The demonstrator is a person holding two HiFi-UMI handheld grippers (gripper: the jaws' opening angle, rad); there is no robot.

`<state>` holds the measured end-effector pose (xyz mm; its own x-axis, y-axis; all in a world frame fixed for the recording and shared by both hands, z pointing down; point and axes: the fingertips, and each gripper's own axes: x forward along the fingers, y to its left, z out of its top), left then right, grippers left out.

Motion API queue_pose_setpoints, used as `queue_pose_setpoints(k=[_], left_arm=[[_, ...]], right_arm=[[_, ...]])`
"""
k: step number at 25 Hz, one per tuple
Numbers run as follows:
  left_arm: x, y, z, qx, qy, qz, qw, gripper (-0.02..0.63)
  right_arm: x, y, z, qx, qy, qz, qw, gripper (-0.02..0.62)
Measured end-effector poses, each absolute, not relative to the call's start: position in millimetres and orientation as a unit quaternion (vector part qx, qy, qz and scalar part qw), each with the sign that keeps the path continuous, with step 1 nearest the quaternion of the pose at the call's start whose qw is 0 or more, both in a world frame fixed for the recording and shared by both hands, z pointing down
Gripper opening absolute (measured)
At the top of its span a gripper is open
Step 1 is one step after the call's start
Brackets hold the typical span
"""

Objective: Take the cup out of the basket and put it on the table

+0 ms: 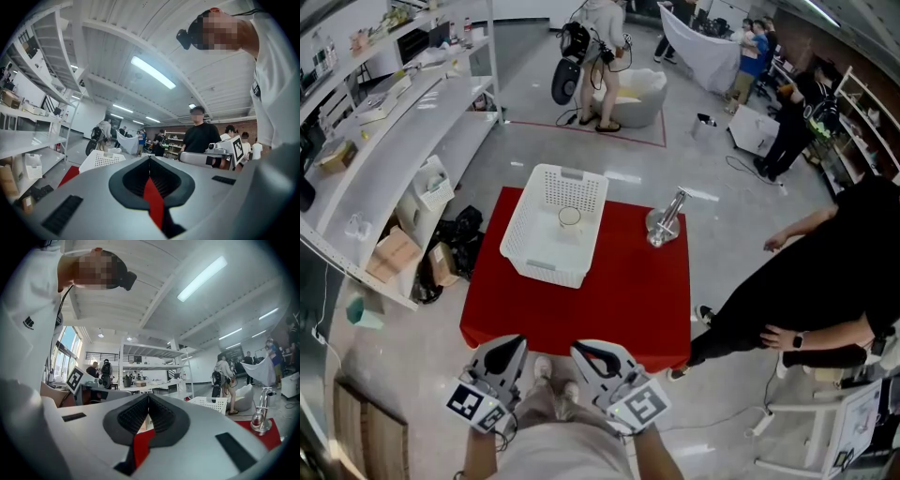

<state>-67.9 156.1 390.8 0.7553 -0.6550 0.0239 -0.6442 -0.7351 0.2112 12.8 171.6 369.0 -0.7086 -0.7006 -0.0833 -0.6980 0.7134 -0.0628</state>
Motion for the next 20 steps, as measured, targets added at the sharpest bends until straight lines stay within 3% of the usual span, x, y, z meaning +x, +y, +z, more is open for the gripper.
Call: queue_pose_setpoints(k=[20], left_arm=[[-62, 46, 401, 0.94, -0.325, -0.015, 0.101, 0.011]], right_arm=[[14, 60, 387, -0.4, 0.916, -0.023, 0.037, 0.008]])
